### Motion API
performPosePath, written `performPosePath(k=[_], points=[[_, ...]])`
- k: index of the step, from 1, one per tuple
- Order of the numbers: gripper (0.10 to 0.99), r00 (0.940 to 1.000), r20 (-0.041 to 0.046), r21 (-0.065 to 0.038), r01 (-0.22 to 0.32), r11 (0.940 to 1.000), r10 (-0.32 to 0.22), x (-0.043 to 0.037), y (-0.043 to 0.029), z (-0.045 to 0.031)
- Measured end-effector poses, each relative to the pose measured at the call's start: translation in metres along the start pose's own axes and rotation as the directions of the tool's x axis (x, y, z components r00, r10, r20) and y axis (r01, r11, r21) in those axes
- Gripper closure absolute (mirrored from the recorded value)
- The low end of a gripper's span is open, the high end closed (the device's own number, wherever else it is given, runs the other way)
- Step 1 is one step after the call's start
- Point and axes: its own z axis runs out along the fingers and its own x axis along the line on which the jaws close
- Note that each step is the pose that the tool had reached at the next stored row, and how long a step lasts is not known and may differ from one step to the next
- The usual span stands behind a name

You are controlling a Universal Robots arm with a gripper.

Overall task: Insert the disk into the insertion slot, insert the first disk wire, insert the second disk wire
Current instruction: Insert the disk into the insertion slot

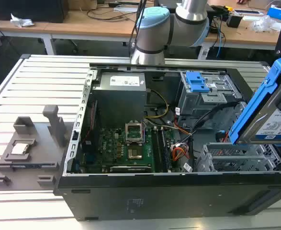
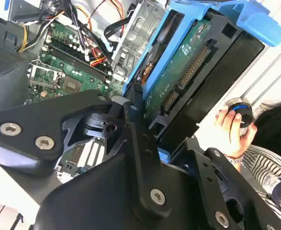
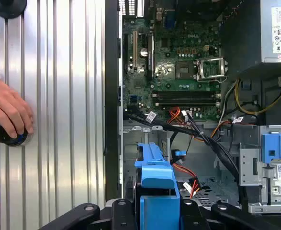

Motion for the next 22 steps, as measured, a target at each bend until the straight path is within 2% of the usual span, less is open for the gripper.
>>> performPosePath(k=[2,11,16,22], points=[[0.725,1.0000,0.0002,0.000,0.000,1.0000,0.000,0.0001,0.0028,0.0015],[0.725,1.0000,0.0000,0.000,0.000,1.0000,0.000,0.0000,0.0027,0.0061],[0.725,1.0000,0.0000,0.000,0.000,1.0000,0.000,-0.0001,0.0025,0.0118],[0.725,1.0000,0.0000,0.000,0.000,1.0000,0.000,-0.0001,0.0024,0.0153]])
